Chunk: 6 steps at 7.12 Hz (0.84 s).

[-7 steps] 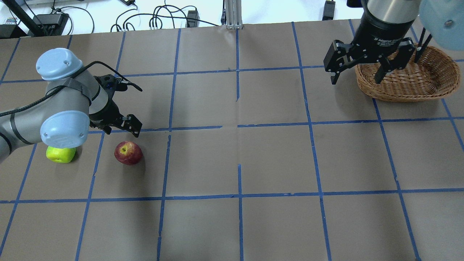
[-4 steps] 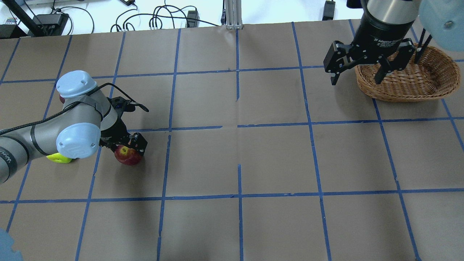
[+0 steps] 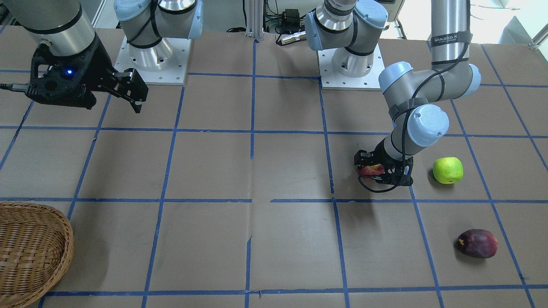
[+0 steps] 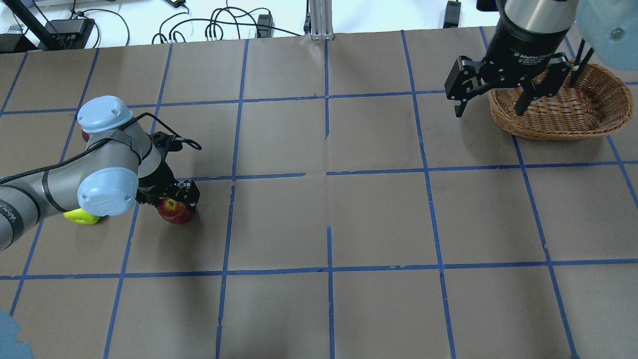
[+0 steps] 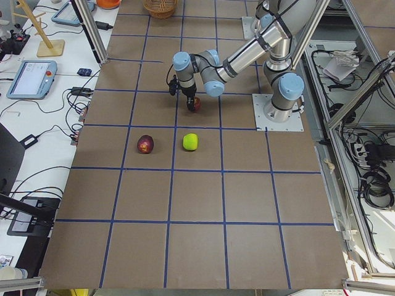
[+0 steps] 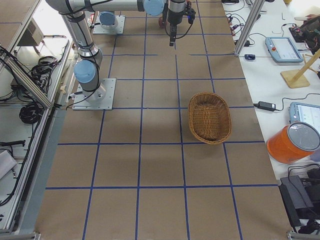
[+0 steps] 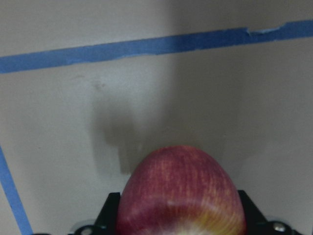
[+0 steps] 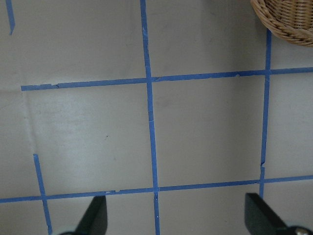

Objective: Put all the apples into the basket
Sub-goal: 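Carry the red-yellow apple with the left gripper to the table center and release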

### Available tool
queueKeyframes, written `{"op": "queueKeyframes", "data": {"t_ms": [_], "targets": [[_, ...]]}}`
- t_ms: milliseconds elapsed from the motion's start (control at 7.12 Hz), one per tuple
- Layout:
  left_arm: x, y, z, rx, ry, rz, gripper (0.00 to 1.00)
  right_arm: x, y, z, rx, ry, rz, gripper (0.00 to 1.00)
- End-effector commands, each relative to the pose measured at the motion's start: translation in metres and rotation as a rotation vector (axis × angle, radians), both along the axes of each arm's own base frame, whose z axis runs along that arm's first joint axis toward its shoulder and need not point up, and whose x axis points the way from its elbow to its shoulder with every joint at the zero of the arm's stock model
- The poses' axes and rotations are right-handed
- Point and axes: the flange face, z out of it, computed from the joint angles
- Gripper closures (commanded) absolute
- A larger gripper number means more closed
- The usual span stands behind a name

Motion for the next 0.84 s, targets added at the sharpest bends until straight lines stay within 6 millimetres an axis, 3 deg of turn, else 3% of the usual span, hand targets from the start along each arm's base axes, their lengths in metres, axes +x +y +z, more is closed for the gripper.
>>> {"op": "queueKeyframes", "data": {"t_ms": [0,140,281,421,562,702], "targets": [[-0.080,-0.032,0.029,-0.055,0.035,0.202,0.74,0.000,0.001,0.000,0.001,0.000,0.000,0.00],[-0.159,-0.037,0.047,-0.091,0.032,0.264,0.74,0.000,0.000,0.000,0.000,0.000,0.000,0.00],[-0.227,-0.035,0.051,-0.111,0.034,0.305,0.73,0.000,0.000,0.000,0.001,0.000,0.000,0.00],[-0.276,-0.029,0.031,-0.063,0.085,0.296,0.73,0.001,0.001,0.000,0.003,0.000,0.001,0.00],[-0.310,-0.031,0.021,-0.092,0.147,0.276,0.73,0.001,0.001,0.000,0.001,0.000,0.001,0.00],[-0.321,-0.034,0.008,-0.103,0.151,0.269,0.73,0.001,0.001,0.000,0.004,0.000,0.001,0.00]]}}
